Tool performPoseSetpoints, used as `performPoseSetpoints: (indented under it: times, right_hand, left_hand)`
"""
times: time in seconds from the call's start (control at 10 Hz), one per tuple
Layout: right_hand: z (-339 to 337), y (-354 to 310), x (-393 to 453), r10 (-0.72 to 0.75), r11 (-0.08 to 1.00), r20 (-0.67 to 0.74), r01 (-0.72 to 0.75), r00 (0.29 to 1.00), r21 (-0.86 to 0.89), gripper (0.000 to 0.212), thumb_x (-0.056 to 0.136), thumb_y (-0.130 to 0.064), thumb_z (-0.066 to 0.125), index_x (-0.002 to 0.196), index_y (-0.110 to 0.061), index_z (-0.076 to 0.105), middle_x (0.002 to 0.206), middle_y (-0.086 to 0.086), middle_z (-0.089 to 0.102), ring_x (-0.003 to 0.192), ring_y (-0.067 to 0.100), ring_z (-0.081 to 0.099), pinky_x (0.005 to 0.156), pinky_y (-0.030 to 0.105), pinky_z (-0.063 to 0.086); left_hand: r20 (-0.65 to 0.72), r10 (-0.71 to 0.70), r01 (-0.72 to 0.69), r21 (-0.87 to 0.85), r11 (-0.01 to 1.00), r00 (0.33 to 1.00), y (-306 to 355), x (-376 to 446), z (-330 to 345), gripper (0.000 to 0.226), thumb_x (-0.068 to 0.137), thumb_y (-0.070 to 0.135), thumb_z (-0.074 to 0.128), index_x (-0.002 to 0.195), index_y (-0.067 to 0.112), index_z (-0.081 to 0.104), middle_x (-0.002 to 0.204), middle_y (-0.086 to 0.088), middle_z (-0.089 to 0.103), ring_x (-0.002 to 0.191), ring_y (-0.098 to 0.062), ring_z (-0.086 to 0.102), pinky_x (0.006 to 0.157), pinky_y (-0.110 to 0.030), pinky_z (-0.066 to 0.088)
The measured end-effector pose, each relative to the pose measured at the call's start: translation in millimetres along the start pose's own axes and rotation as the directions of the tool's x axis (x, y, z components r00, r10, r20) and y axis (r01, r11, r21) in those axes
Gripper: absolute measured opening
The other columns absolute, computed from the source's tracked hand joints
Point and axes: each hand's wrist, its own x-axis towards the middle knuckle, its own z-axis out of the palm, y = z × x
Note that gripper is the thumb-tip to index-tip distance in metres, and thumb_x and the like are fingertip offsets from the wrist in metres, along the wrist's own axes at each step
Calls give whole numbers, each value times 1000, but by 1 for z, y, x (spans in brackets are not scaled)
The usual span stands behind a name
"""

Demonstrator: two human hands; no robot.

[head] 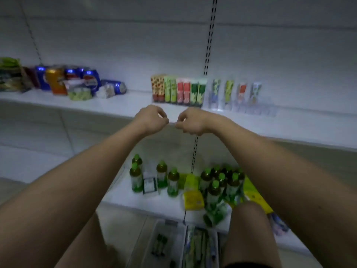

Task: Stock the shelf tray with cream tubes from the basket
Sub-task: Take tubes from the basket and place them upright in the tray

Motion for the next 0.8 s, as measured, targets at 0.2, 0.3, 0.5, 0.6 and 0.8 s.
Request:
performPoseSetpoints:
  times: [0.2, 0.3, 0.5, 0.6, 0.8]
  right_hand:
    - [108, 13, -10, 42, 989, 177, -65, 983, 132, 29, 97, -29, 51, 101, -5, 65, 94, 11, 67, 76, 22, 61, 55, 27, 49]
    - [167, 31, -7, 85, 986, 296, -122, 952, 111, 24, 97, -25, 49, 95, -6, 64, 94, 17, 64, 78, 26, 60, 61, 32, 52]
    - [266, 67, 8, 186, 927, 491, -318, 851, 200, 27, 100, -20, 48, 104, 3, 62, 102, 23, 65, 77, 30, 60, 69, 37, 51]
    - [323, 85, 14, 284, 900, 519, -411, 806, 146, 18, 96, -11, 49, 80, -4, 55, 77, 18, 58, 60, 26, 53, 61, 32, 46]
    - [446, 141, 12, 390, 817, 639, -569, 663, 92, 12, 95, -7, 49, 93, -8, 61, 67, -1, 42, 57, 10, 39, 62, 27, 44]
  left_hand:
    - [129, -238, 255, -135, 958, 963, -89, -63, 75, 11, 90, 21, 61, 86, 14, 67, 86, -8, 66, 92, -28, 63, 83, -36, 52]
    - [210, -331, 356, -95, 929, 920, -130, -87, 121, 15, 91, 20, 57, 79, 13, 63, 80, -6, 63, 82, -24, 59, 65, -27, 42]
    - [381, -472, 499, 32, 866, 795, -184, -104, 204, 25, 88, 19, 61, 103, 3, 73, 111, -15, 68, 104, -28, 62, 80, -27, 46]
    - [459, -520, 548, 85, 832, 720, -211, -112, 254, 26, 91, 18, 58, 106, 2, 71, 112, -16, 68, 104, -29, 62, 87, -33, 49]
    - [596, -592, 637, 167, 753, 543, -260, -154, 354, 29, 90, 21, 63, 115, 6, 66, 118, -13, 64, 109, -28, 61, 93, -33, 49]
